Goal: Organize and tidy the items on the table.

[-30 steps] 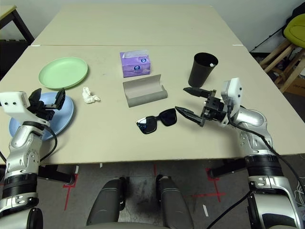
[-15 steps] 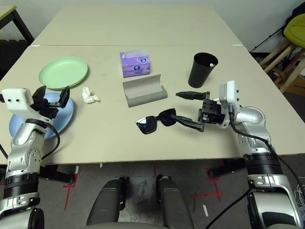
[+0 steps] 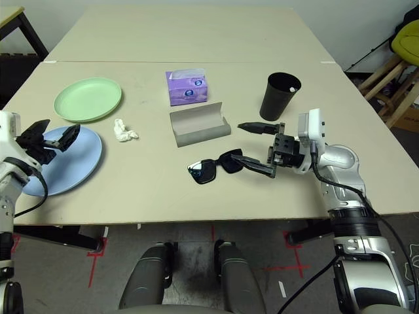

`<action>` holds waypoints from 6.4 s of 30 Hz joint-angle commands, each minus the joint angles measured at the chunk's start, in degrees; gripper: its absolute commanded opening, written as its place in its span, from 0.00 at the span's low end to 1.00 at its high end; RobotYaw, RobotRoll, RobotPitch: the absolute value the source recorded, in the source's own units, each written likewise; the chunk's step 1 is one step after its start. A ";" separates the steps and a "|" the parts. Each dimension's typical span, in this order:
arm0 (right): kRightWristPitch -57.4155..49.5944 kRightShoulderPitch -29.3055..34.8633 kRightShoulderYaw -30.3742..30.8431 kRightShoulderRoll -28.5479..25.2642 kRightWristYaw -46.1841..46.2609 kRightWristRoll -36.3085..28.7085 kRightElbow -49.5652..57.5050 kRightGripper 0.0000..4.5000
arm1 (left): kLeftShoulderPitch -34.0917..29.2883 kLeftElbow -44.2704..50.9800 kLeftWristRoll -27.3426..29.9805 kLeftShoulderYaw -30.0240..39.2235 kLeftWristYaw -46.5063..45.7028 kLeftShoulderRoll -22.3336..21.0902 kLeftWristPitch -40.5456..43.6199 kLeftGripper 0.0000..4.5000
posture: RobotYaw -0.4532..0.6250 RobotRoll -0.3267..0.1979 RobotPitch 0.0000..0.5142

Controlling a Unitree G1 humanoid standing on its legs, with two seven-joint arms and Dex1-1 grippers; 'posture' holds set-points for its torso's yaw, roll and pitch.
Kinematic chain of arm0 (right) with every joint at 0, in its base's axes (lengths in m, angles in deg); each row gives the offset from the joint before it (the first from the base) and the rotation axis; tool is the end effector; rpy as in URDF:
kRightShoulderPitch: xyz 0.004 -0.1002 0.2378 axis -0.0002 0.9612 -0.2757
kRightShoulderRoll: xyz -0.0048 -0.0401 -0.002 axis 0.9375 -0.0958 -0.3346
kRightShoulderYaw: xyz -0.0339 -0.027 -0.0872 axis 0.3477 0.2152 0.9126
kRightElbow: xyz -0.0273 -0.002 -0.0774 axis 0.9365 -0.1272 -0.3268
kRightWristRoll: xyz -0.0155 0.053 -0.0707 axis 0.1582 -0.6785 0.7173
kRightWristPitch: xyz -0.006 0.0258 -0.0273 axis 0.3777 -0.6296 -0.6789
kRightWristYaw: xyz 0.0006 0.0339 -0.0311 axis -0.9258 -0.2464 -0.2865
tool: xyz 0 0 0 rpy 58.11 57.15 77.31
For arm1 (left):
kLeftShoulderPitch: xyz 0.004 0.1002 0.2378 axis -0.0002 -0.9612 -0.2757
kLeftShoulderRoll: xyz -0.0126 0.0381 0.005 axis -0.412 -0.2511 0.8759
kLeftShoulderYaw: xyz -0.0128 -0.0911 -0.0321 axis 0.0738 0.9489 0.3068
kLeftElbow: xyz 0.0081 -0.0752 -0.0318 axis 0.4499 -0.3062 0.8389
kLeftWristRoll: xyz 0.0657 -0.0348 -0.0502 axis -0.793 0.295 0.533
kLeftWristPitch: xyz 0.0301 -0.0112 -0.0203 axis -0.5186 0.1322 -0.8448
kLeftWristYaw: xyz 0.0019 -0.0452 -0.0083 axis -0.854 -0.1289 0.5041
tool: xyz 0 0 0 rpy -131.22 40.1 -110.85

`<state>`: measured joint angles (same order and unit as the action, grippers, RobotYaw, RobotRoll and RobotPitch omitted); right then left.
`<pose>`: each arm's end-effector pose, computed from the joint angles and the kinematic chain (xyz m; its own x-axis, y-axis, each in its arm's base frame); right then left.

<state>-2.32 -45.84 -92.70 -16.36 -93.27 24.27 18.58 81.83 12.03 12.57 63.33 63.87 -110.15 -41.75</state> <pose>0.2653 -0.2484 0.1452 0.2992 0.9530 0.0474 -0.8849 0.2957 -0.3598 0.2155 0.3364 0.1569 0.9962 -0.0348 -0.0801 0.0416 0.9955 0.0847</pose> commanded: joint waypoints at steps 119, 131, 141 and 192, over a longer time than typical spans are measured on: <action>1.91 0.11 0.72 -0.29 2.77 0.76 0.09 1.00 | 30.48 -35.51 -0.45 -0.60 7.90 -13.19 18.83 0.01 | 0.56 0.62 0.26; -5.06 1.14 -0.95 0.12 8.42 -1.94 1.92 1.00 | 38.54 -43.95 -3.38 -4.11 7.73 -8.73 12.59 0.01 | 0.55 0.62 0.25; -11.53 3.91 -0.94 1.19 12.25 -4.07 7.50 1.00 | 41.12 -48.86 -5.13 -4.61 6.04 -7.80 9.55 0.01 | 0.54 0.62 0.26; -11.78 6.46 0.15 1.71 13.36 -3.44 12.41 1.00 | 51.48 -61.78 -7.91 0.58 -26.33 -0.64 -10.86 0.01 | 0.54 0.62 0.30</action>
<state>-13.74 -39.93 -93.17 -14.63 -79.92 20.79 29.80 132.87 -48.32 4.97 63.56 37.79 -110.83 -52.40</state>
